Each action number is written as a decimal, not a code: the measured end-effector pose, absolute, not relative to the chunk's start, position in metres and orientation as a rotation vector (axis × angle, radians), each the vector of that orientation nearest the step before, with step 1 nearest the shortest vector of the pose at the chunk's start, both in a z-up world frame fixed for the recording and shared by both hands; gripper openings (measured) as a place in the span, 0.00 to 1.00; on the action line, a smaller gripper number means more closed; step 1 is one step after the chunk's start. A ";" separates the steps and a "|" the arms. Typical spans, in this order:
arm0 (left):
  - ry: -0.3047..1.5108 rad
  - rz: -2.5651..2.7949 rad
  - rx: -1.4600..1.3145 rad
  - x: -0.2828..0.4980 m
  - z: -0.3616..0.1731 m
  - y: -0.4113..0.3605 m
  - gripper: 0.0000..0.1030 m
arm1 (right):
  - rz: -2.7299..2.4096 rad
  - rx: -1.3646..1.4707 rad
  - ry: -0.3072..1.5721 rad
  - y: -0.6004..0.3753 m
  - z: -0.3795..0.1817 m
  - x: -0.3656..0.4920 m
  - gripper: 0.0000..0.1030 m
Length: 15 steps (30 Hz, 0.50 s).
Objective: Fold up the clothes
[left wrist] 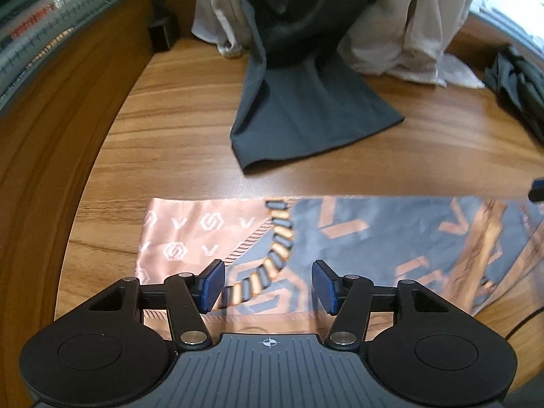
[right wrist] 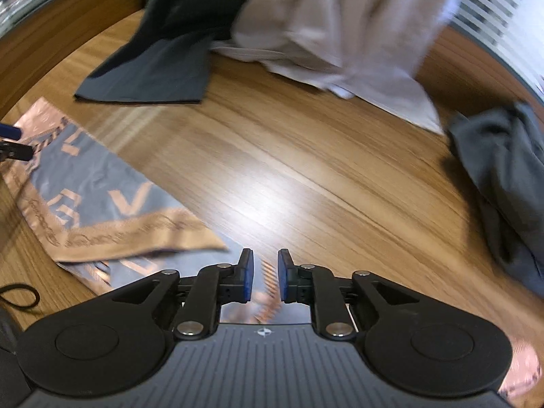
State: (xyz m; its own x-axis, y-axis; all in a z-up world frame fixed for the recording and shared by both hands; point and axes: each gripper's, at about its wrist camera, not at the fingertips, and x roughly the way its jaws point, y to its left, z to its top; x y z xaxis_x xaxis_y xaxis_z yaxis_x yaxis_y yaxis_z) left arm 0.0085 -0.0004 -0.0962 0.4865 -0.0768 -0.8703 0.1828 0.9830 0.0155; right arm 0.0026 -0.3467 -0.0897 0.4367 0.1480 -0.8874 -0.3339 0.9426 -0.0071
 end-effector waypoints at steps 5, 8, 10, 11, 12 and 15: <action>1.051 -0.157 0.068 -0.006 -0.083 -0.034 0.58 | 0.226 -0.134 1.096 -0.409 -0.090 -0.014 0.17; 1.058 -0.173 0.062 -0.013 -0.079 -0.061 0.58 | 0.187 -0.114 1.102 -0.450 -0.092 -0.024 0.19; 1.063 -0.189 0.064 -0.017 -0.078 -0.084 0.58 | 0.163 -0.109 1.102 -0.480 -0.094 -0.032 0.20; 1.065 -0.197 0.066 -0.019 -0.077 -0.096 0.58 | 0.153 -0.109 1.101 -0.495 -0.095 -0.036 0.20; 1.068 -0.204 0.070 -0.021 -0.077 -0.108 0.58 | 0.144 -0.110 1.100 -0.509 -0.097 -0.040 0.20; 1.070 -0.221 0.083 -0.027 -0.076 -0.143 0.59 | 0.105 -0.119 1.108 -0.553 -0.097 -0.047 0.21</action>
State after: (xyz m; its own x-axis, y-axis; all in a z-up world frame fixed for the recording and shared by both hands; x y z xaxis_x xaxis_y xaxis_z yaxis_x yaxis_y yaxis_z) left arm -0.0265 -0.1433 -0.0757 0.4604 -0.1395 -0.8767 0.2196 0.9748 -0.0398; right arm -0.0473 -0.5534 -0.0970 0.4429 0.0247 -0.8962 -0.1434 0.9887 -0.0436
